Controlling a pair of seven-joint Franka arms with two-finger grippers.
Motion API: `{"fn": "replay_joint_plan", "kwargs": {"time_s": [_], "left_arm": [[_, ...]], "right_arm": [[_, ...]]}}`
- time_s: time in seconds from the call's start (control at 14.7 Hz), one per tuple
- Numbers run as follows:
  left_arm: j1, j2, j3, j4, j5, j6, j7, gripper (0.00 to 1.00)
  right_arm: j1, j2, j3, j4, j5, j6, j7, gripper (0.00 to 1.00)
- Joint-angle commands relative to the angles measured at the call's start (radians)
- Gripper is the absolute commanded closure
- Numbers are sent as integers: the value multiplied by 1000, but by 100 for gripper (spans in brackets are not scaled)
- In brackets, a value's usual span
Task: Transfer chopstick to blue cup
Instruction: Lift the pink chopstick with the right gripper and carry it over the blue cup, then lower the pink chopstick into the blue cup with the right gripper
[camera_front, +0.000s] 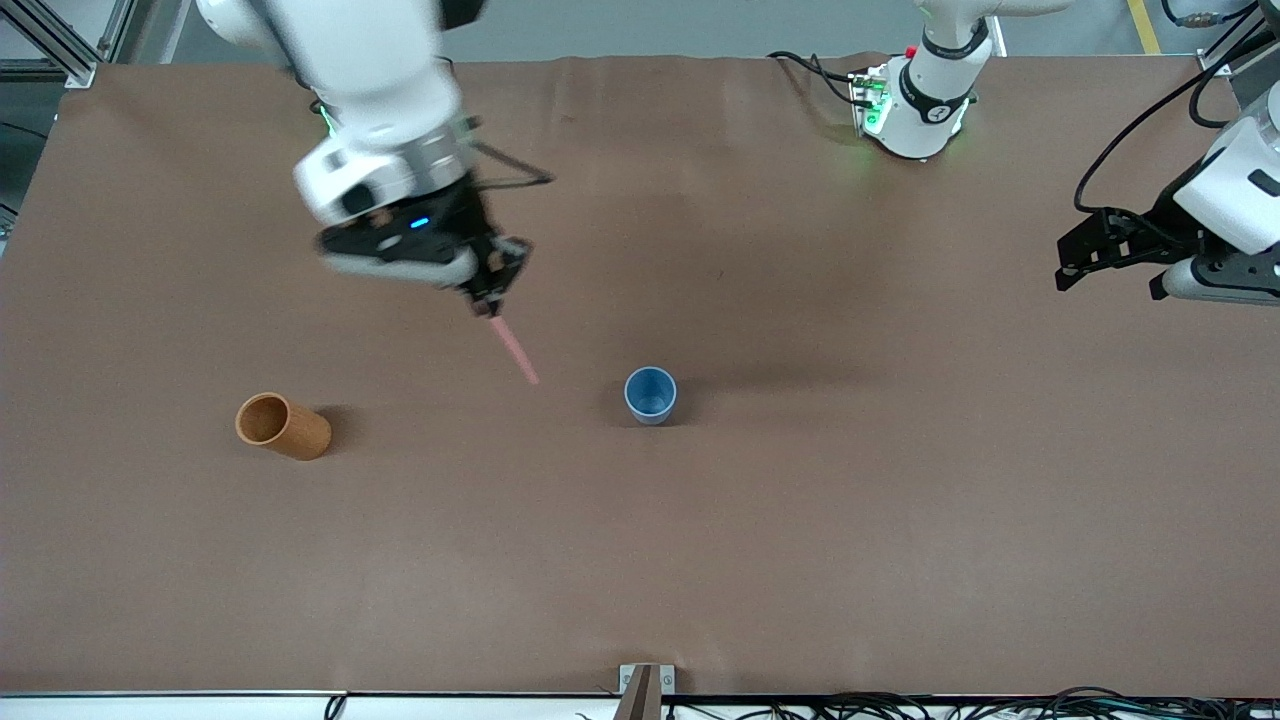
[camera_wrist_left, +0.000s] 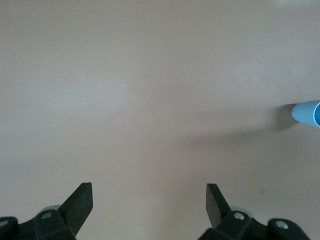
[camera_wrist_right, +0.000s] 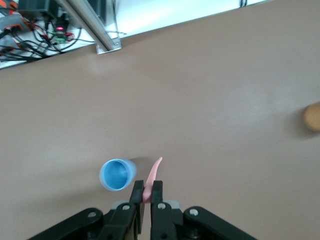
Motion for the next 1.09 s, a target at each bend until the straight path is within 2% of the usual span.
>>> {"fn": "replay_joint_plan", "kwargs": {"time_s": [0.0,0.41,1.02], "left_arm": [[2,-13,6,3,-8,-3,11,0],[-1,-6,6,37,-6,-5,4,0],[16,-10,6,36,-8,-5,74,0]], "right_arm": [[76,90,-18,23,-74,90,133,99],[104,180,-19,28,-80,246,161,98],[142,197,-18,-6,-94,236,158,98]]}}
